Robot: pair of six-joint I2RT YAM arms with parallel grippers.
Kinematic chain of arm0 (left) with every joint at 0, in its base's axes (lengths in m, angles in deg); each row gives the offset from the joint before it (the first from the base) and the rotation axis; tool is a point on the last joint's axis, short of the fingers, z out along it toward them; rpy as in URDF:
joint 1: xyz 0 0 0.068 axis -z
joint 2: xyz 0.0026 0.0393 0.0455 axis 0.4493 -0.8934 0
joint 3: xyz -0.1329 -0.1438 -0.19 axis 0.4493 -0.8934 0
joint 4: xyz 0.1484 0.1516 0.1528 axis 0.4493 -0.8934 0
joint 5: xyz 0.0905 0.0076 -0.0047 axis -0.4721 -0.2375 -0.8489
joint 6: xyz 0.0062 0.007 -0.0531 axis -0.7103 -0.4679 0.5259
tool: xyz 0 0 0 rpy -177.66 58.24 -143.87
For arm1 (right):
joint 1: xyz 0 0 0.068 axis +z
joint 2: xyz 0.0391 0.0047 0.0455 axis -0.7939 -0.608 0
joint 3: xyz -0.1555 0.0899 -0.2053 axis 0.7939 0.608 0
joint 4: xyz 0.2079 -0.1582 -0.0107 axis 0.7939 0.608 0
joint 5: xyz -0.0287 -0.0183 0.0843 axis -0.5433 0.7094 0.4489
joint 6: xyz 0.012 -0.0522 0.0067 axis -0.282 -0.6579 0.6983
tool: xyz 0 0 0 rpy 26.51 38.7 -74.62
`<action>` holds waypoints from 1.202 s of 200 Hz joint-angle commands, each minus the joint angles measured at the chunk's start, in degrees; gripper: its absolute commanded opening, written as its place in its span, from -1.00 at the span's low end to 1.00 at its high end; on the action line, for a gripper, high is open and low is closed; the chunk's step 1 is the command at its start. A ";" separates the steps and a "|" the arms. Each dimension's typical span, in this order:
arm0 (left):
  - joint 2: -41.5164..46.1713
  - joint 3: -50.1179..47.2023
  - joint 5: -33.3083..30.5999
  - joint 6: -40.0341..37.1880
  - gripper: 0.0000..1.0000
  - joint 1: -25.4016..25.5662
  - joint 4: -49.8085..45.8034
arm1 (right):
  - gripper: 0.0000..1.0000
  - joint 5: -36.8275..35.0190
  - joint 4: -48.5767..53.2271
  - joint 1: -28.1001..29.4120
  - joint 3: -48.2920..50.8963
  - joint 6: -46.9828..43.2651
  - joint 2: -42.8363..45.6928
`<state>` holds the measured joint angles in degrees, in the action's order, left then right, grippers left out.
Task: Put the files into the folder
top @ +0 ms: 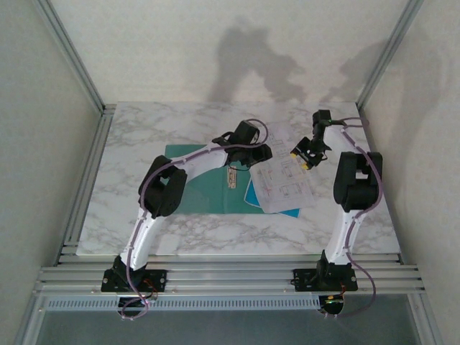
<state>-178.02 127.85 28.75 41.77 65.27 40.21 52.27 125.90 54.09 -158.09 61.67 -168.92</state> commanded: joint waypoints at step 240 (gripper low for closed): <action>-2.56 2.55 0.20 0.22 -1.00 -0.16 -2.44 | 0.37 0.56 3.65 -0.75 -1.23 -2.54 1.45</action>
<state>-181.98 128.20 29.73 42.66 65.13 39.76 53.37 127.06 53.24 -158.68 60.21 -172.38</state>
